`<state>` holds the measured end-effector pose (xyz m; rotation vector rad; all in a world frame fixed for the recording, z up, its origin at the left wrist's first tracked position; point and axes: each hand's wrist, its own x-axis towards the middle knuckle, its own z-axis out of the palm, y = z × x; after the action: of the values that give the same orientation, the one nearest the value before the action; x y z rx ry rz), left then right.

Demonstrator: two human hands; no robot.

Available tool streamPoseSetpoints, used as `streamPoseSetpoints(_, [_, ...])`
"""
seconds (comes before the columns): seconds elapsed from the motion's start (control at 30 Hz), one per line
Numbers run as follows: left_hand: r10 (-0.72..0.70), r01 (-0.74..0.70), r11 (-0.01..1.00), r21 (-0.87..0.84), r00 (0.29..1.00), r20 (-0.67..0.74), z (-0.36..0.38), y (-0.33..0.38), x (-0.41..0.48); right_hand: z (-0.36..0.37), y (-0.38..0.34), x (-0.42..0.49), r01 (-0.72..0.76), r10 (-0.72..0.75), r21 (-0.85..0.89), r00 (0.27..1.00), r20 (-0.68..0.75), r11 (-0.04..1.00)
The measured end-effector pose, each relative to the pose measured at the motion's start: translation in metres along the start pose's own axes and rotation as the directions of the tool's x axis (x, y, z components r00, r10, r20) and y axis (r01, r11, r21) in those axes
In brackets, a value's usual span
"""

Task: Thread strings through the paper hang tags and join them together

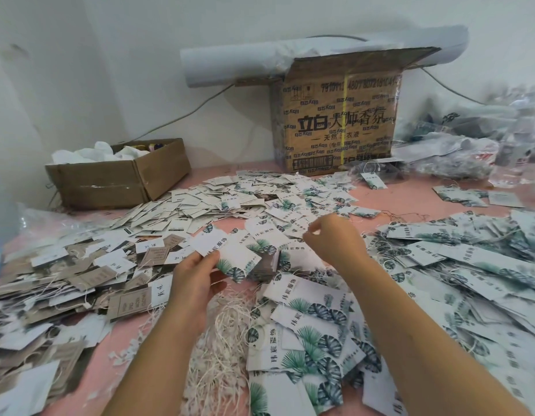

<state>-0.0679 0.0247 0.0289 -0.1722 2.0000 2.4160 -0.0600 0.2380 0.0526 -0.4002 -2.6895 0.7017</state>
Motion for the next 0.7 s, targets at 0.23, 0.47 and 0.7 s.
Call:
streamPoseSetpoints(0.23, [0.029, -0.029, 0.999, 0.022, 0.999, 0.018, 0.001, 0.001, -0.003, 0.023, 0.006, -0.007, -0.087, 0.125, -0.207, 0.976, 0.178, 0.974])
streamPoseSetpoints(0.47, [0.045, -0.046, 0.998, 0.035, 0.999, 0.023, 0.002, -0.001, -0.005, 0.021, 0.009, -0.004, -0.126, 0.151, -0.151, 0.974, 0.167, 0.980])
streamPoseSetpoints(0.7, [0.028, -0.029, 0.999, 0.024, 0.999, 0.014, 0.001, 0.000, -0.002, 0.021, 0.012, 0.000, -0.177, 0.187, -0.090, 0.976, 0.114, 0.980])
